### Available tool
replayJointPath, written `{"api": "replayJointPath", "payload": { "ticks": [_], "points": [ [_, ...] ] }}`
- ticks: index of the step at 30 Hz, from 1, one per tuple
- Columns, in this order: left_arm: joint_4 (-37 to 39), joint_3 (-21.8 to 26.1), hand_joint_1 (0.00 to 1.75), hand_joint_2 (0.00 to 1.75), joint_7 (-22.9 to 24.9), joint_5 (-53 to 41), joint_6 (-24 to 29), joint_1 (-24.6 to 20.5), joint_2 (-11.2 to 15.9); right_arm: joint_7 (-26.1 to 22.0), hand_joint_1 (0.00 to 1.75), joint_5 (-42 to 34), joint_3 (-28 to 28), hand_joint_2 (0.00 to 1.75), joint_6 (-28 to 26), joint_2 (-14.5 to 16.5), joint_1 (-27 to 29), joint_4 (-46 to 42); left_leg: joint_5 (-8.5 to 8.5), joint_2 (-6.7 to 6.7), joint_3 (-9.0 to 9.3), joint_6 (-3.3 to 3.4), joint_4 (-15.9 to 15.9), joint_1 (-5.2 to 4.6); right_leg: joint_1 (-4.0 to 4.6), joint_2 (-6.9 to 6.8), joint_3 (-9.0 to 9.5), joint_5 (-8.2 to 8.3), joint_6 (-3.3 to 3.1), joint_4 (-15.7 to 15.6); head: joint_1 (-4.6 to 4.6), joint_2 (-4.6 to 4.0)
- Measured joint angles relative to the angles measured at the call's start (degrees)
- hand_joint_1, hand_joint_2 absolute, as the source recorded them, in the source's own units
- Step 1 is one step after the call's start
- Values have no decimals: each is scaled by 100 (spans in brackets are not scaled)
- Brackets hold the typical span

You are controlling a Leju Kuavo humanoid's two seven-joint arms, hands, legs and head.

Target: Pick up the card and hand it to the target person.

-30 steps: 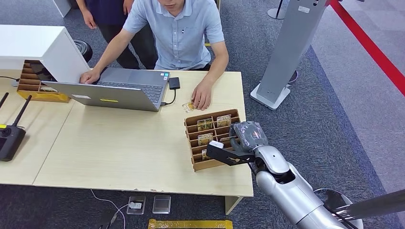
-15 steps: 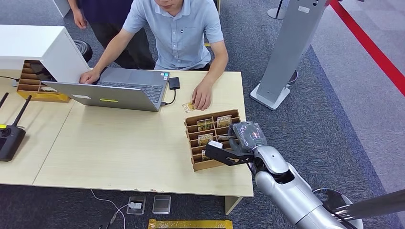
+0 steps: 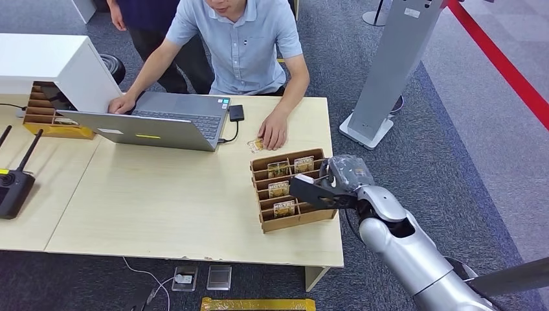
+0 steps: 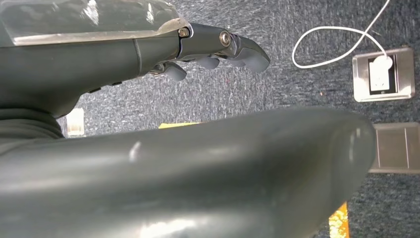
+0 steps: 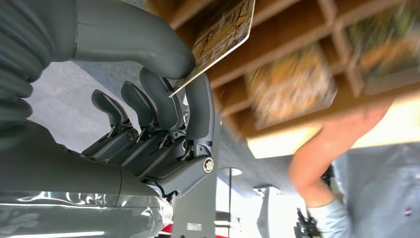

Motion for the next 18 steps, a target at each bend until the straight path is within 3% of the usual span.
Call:
{"api": "replayJointPath", "payload": {
  "ticks": [4, 9, 18],
  "points": [
    [0, 0, 0, 0, 36, 152, 1, 19, 28, 345, 155, -473, -327, 175, 468, -321, -332, -691, 0, 1, 0, 1, 1, 0, 0, 2, -1, 1, 1, -1, 0, 0],
    [0, 0, 0, 0, 53, 318, 24, 24, 29, 558, 155, -700, -677, 175, 673, -600, -587, -1561, 0, 1, 0, 1, 2, 0, 0, 2, -2, 2, 1, -1, 1, 0],
    [0, 0, 0, 0, 25, 346, -11, 20, 27, 632, 155, -396, -1027, 175, 879, -722, -691, -2472, 0, 1, -1, 1, 1, 0, 1, 2, -1, 1, 0, -1, 1, 1]
  ]
}}
